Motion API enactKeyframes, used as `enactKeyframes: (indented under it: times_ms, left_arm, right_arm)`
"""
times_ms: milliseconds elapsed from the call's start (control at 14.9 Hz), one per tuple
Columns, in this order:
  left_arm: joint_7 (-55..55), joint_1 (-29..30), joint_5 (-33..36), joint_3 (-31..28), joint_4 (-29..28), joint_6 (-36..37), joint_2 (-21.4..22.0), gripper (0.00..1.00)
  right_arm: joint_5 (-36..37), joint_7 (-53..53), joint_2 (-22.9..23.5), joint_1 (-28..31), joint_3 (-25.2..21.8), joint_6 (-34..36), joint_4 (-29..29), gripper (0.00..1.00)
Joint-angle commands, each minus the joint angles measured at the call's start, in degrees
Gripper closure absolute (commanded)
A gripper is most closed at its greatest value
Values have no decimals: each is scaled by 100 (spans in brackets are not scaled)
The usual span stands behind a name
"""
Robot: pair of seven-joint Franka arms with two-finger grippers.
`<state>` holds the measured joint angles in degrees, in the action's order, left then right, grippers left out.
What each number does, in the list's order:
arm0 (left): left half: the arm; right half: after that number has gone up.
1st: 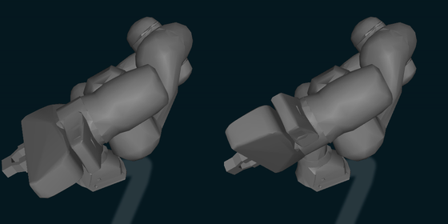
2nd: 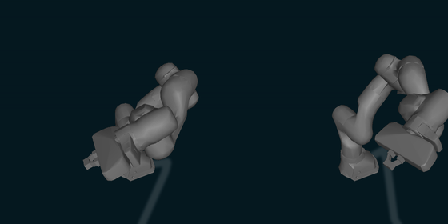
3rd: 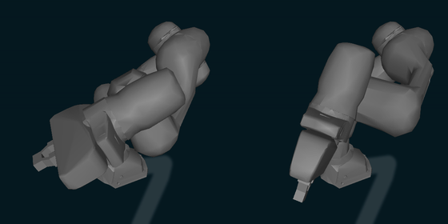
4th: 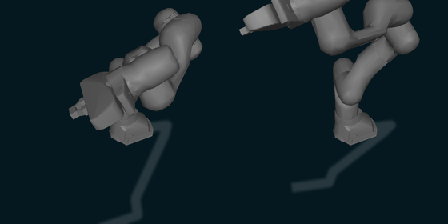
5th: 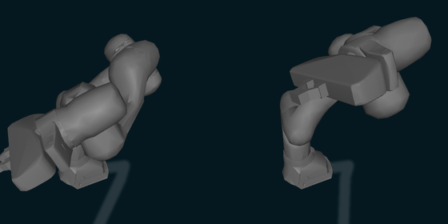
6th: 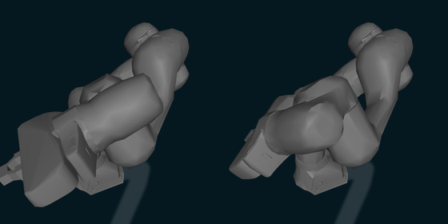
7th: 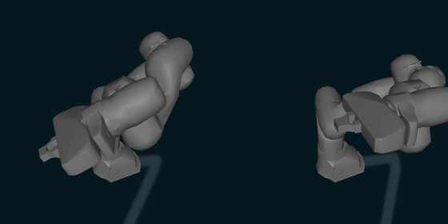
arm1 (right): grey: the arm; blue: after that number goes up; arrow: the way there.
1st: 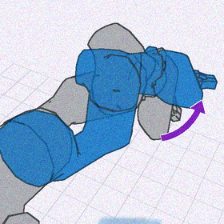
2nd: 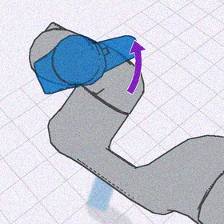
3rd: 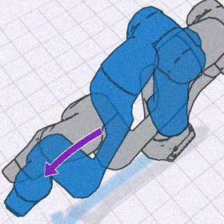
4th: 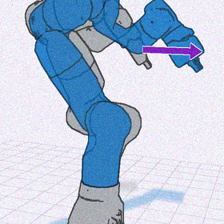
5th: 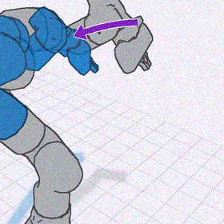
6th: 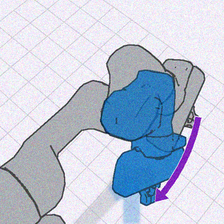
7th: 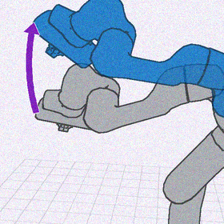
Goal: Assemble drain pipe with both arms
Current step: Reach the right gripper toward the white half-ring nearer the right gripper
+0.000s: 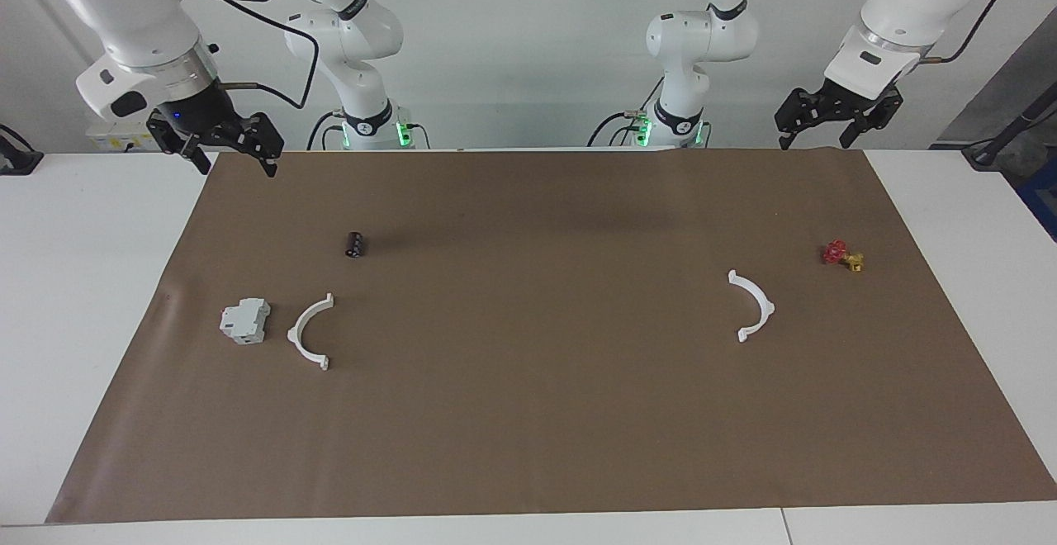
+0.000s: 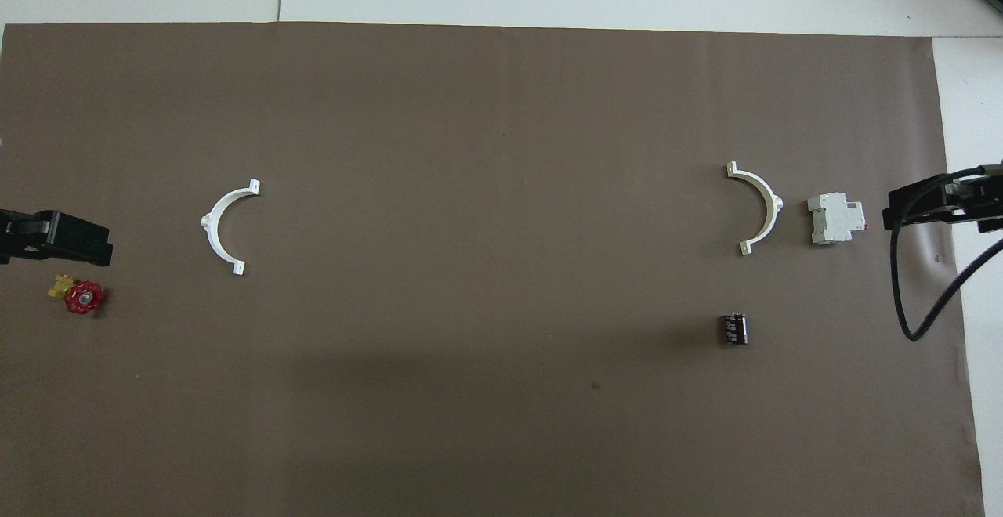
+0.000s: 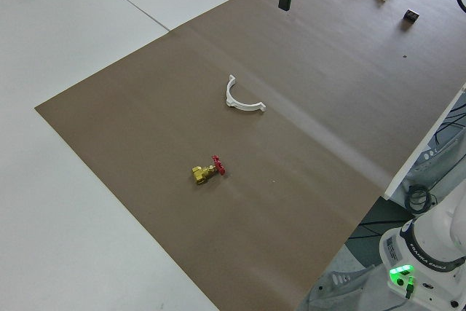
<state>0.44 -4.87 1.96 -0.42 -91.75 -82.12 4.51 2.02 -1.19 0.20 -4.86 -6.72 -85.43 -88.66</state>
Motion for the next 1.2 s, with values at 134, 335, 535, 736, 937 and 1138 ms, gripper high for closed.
enactKeyframes:
  times_ms: [134, 335, 535, 736, 937, 1138]
  left_arm:
    - [97, 30, -29, -2, 0, -49, 59, 0]
    - [88, 39, -29, -2, 0, -41, 59, 0]
    - [88, 39, -29, -2, 0, -41, 59, 0]
    - [88, 30, -29, -2, 0, -41, 59, 0]
    - [79, 30, -29, -2, 0, -41, 59, 0]
    - [88, 30, -29, -2, -18, -50, 67, 0]
  right_arm:
    - [-96, 128, -81, 65, 22, -44, -108, 0]
    - [-96, 102, -99, 65, 22, -61, -143, 0]
    - [-105, 285, -178, 160, 13, -536, -485, 0]
    - [-298, 1023, 129, 364, 13, -948, -582, 0]
    - [-386, 1243, 515, 381, 22, -2253, -1169, 0]
    - [-580, 1646, 1113, 320, 48, -3284, -1548, 0]
